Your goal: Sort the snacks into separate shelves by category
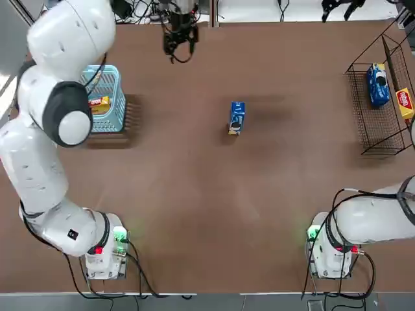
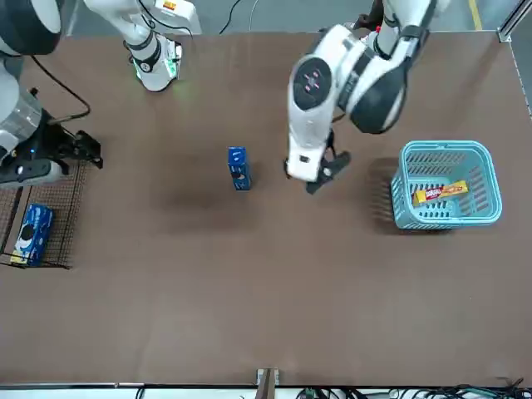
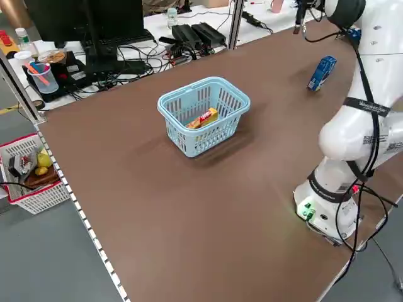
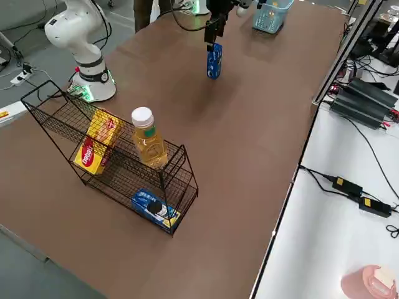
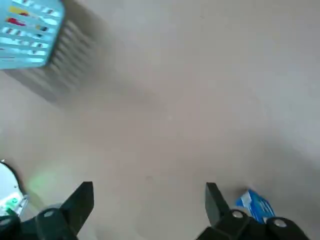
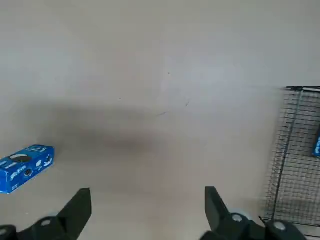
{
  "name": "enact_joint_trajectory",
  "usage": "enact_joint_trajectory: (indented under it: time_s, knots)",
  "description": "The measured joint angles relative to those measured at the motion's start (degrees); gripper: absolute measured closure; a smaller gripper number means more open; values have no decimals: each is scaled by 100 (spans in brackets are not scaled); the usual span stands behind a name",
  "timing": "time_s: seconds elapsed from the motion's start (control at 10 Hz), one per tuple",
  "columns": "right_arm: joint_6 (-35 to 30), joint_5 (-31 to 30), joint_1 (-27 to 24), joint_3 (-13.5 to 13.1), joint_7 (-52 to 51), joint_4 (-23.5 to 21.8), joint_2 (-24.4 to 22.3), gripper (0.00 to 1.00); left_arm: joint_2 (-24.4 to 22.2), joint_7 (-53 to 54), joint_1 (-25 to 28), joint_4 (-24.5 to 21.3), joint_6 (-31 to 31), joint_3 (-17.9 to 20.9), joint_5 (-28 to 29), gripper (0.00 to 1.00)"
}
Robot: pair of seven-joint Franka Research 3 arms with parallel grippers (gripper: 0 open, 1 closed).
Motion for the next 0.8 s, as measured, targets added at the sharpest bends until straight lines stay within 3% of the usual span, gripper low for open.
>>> enact_joint_trajectory:
  time_s: [0.5,0.8]
  knots:
    - [483,19,1387,108,1974,-8,412,0,-1748,7,2028,-2367,978,-10,-38,4]
    - [776,21,2130,129,2288,-25,884,0,-2609,382,3219,-3743,1840,-4,-71,4]
